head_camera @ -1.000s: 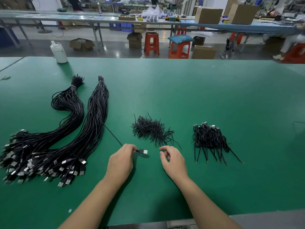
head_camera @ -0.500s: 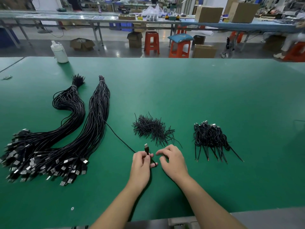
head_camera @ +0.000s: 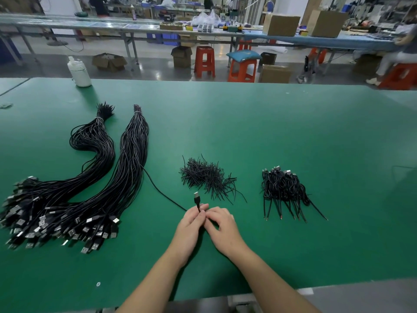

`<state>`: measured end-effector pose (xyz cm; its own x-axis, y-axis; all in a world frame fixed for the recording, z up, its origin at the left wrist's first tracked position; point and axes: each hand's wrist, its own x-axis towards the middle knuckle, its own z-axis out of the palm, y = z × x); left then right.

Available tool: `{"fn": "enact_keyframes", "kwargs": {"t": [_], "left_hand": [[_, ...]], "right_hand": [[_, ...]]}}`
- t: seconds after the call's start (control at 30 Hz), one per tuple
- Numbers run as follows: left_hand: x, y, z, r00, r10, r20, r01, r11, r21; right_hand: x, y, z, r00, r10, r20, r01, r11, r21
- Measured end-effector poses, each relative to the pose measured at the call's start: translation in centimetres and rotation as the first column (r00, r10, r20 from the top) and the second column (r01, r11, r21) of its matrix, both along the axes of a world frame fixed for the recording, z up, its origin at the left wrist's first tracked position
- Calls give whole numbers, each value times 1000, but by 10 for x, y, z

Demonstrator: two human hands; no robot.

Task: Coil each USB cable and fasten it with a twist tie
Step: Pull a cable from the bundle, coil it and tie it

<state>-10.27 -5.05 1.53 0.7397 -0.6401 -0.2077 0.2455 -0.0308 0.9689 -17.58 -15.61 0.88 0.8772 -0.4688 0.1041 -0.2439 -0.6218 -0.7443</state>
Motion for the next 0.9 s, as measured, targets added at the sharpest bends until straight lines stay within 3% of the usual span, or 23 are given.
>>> {"fn": "enact_keyframes", "kwargs": {"t": [0.1,0.43,0.7,0.9], "left_hand": [[0,-2,3,989,-82,124,69,992,101],[22,1,8,941,-205,268,137,958,253],[29,-1,9,912,-304,276,201,917,344],[30,-4,26,819,-439,370,251,853,457]], "right_hand": [[-2,1,1,1000,11,-22,-11,1000,-15],[-5,6,1,999,36,-26,-38,997,-62],[-7,9,2,998,63,-1,-62,996,-70],[-11,10,3,1000,14,-23,-15,999,-30]]}}
